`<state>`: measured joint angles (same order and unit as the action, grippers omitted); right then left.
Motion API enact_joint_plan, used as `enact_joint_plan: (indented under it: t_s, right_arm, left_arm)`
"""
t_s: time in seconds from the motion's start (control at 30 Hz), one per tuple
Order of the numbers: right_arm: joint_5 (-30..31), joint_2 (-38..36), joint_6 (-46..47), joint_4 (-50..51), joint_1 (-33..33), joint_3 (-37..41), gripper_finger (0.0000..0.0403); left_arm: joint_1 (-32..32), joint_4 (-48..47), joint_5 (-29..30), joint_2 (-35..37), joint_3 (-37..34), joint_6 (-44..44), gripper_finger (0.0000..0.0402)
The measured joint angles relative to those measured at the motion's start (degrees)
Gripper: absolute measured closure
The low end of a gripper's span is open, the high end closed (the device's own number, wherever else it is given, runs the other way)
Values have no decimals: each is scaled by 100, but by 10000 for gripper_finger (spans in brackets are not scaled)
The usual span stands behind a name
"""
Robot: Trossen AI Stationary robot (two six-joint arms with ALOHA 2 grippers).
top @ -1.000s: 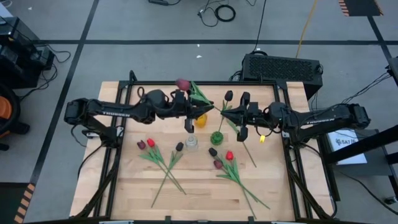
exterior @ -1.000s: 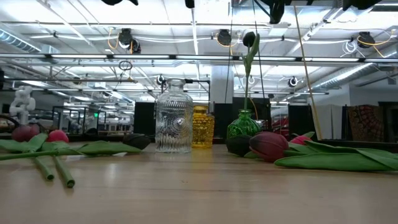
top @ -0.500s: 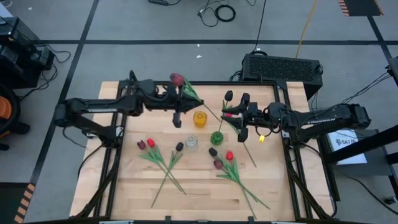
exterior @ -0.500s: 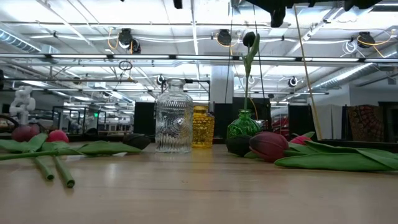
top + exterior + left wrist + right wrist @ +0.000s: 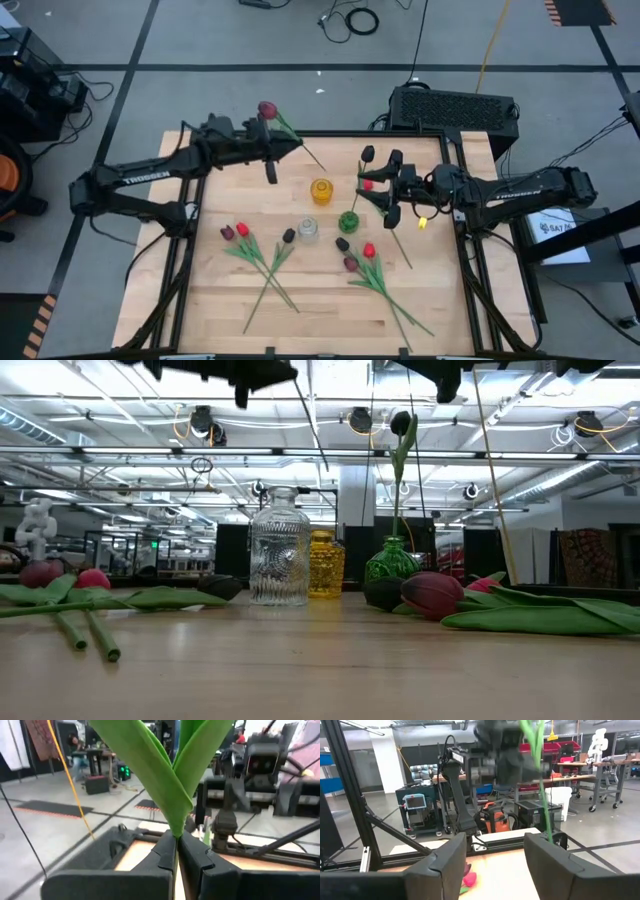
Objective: Sort flowers into vase by color
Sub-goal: Put the top right pink flower in the yellow flower vase
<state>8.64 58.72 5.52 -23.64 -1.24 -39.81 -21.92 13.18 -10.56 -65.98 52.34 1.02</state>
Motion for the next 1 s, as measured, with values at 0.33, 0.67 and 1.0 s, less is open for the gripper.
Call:
enact_joint_plan:
  t_s: [0.33,0.67,1.0]
  right_arm:
    - [0,-26,-212,-4,-129,0,211]
    - [0,-26,-211,-2,-129,0,211]
    - [3,-24,-180,-7,-151,2,211]
  left_arm:
    - [-238,1210,-40,-153,-1196,603,389]
    - [-233,1080,-295,-269,-1187,623,389]
    - [-196,1308,-295,-947,-1187,741,389]
